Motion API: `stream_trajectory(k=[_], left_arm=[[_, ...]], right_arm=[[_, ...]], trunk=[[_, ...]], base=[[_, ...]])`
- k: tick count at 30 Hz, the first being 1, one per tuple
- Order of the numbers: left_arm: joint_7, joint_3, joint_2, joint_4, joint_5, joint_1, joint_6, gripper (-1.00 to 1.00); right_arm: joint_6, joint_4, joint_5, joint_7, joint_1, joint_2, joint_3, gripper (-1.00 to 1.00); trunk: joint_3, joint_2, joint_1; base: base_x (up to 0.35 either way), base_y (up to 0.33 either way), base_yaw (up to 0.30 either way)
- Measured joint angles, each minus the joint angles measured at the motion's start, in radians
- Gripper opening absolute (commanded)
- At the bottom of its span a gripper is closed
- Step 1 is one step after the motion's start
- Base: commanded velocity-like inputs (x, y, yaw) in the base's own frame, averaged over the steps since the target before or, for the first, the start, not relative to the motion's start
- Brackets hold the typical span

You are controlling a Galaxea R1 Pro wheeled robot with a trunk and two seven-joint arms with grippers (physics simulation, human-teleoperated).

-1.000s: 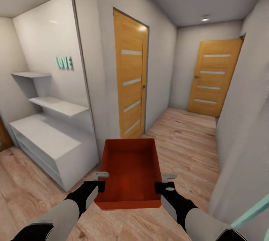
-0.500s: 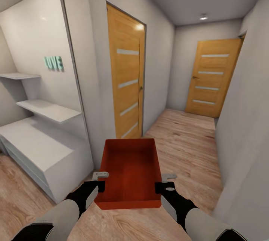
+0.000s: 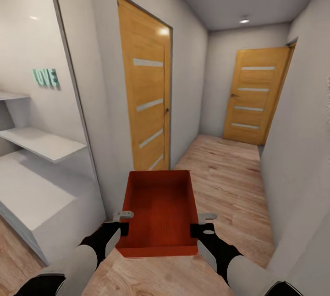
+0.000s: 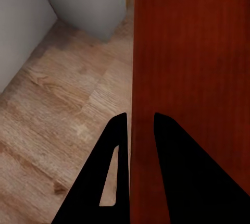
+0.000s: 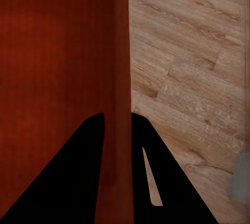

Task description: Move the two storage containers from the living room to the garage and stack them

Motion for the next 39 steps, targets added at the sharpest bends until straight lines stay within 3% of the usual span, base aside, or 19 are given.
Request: stream_trajectory(k=[29,39], left_arm=[[0.0,0.0,0.0,0.0,0.0,0.0,0.0,-1.0],[0.0,0.0,0.0,0.0,0.0,0.0,0.0,-1.0]], right_arm=[[0.0,0.0,0.0,0.0,0.0,0.0,0.0,-1.0],[0.0,0.001,0.0,0.0,-0.001,0.0,0.0,-1.0]], trunk=[[0.0,0.0,0.0],[0.0,0.0,0.0]], base=[[0.324,0.0,-0.241],[0.324,0.0,-0.033]])
